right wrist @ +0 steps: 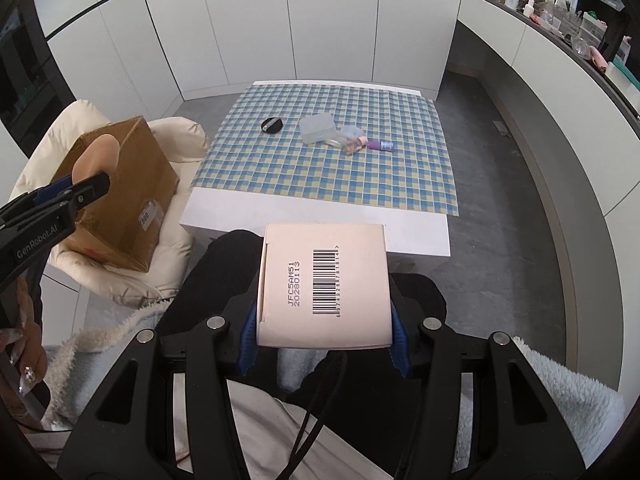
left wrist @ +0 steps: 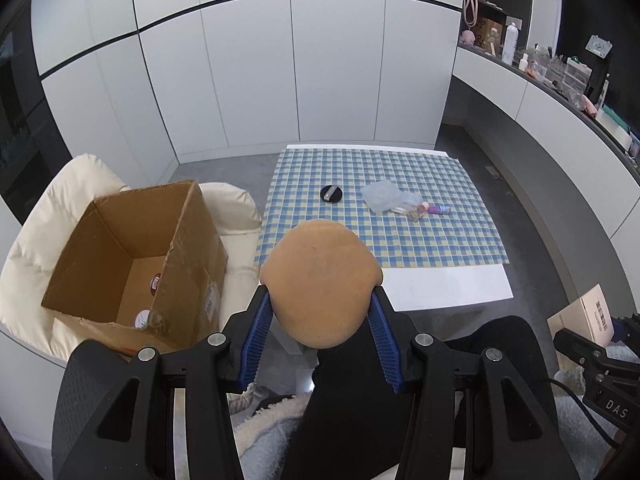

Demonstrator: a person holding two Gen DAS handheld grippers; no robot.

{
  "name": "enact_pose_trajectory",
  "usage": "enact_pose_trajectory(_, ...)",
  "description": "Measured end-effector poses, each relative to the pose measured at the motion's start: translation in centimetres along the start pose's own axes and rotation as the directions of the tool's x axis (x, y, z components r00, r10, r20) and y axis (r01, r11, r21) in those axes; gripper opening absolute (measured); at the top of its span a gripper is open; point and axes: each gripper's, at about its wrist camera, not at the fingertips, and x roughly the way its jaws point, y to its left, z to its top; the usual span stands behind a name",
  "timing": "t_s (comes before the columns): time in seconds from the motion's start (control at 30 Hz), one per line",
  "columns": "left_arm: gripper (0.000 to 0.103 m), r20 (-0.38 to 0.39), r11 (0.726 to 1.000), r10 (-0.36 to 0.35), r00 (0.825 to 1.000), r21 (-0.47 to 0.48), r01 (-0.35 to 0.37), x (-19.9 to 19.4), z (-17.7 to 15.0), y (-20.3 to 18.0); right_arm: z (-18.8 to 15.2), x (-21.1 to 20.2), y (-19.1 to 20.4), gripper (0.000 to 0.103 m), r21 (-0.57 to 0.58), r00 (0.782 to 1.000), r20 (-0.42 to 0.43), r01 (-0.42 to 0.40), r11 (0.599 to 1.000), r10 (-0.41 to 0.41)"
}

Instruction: Organize objects

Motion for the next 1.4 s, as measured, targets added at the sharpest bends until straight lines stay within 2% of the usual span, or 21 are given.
enact_pose_trajectory(0.37, 0.049, 0.006, 0.999, -0.029, 1.0, 0.017, 0.029, -0.7, -0.8, -0.7, -2.7, -0.3, -0.4, 0.054, 0.007, 0.999, -0.028, -0.017, 1.0, 0.017)
enact_pose_trajectory(0.67, 0.049, -0.005, 0.999, -0.036, 0.999, 0.004, 0.036, -0.5, -0.7, -0.3, -2.9, -0.2, -0.8, 0.054, 0.027, 0.999, -0.029, -0.018, 0.999, 0.019)
enact_pose_trajectory(0.9, 0.049, -0.018, 0.999, -0.03, 0.999, -0.022, 0.03, -0.3, -1.0, 0.5, -2.5, 0.1, -0.1, 0.054, 0.001, 0.999, -0.033, -0.019, 1.0, 0.019)
enact_pose_trajectory(1.4, 0.049, -0.029, 0.989, 0.07, 0.997, -0.13, -0.073, -1.2, -2.5, 5.6, -1.0, 1.5, 4.7, 0.054, -0.13, 0.996, -0.042, -0.085, 0.988, 0.08)
